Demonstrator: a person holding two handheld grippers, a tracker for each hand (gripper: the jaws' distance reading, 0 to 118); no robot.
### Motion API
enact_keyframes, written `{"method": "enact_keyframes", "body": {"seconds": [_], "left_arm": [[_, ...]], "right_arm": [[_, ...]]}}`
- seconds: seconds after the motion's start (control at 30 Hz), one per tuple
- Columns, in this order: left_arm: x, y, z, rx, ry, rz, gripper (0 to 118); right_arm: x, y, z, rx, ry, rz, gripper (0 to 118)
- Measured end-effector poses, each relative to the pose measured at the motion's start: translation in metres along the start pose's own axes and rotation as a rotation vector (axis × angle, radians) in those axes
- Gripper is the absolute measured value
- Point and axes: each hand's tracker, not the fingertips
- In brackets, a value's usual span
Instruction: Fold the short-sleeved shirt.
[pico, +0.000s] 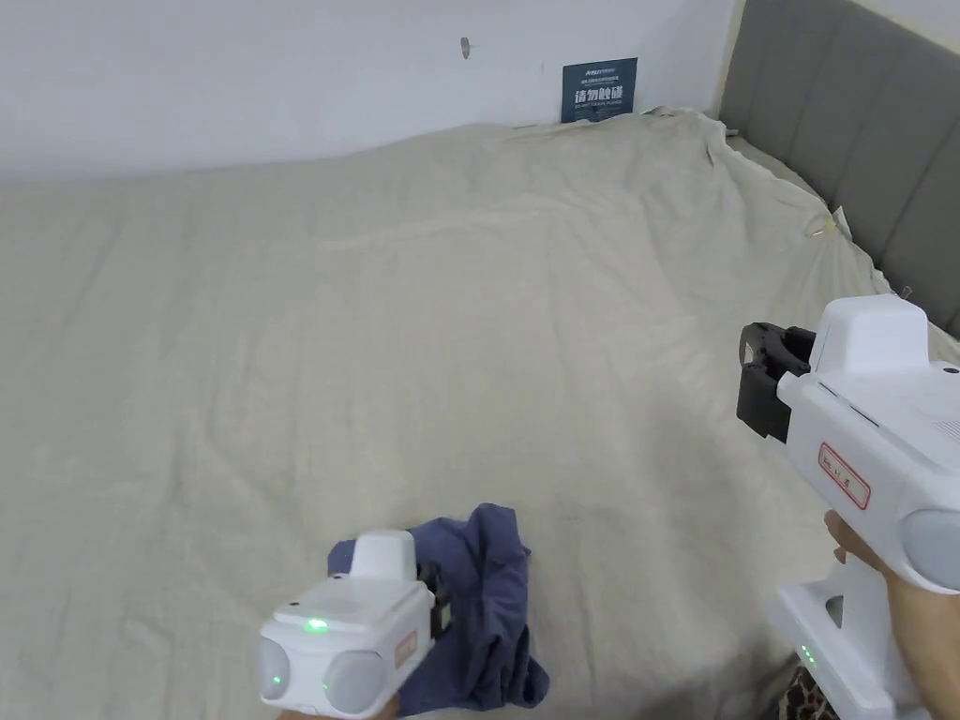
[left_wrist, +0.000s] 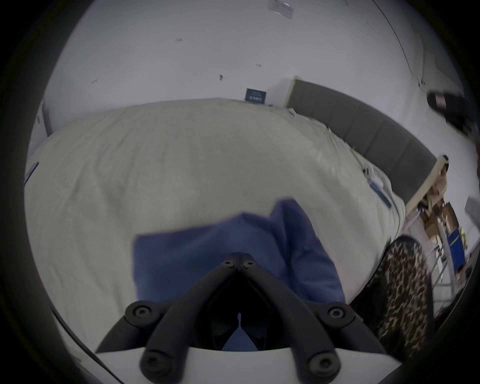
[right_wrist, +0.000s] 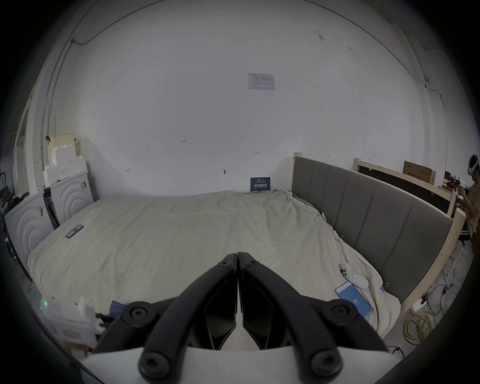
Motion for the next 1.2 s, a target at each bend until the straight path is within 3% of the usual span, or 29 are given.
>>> {"method": "enact_keyframes", "body": {"seconds": [0.27, 0.63, 0.87, 1.2], "left_arm": [[0.057, -0.015, -0.027, 0.017, 0.053, -0.168, 0], [0.092, -0.017, -0.032, 0.035, -0.033, -0.198, 0], [0.068, 0.022, 0.009, 0.165, -0.068, -0.096, 0], [-0.008, 0.106, 0.112, 0.483, 0.085, -0.043, 0]], "right_arm": [[0.018, -0.005, 0.002, -0.022, -0.037, 0.005, 0], [0.023, -0.002, 0.009, -0.017, -0.057, 0.003, 0], [0.019, 0.004, 0.009, 0.003, -0.043, 0.008, 0], [-0.014, 0.03, 0.013, 0.098, 0.011, 0.018, 0]]}}
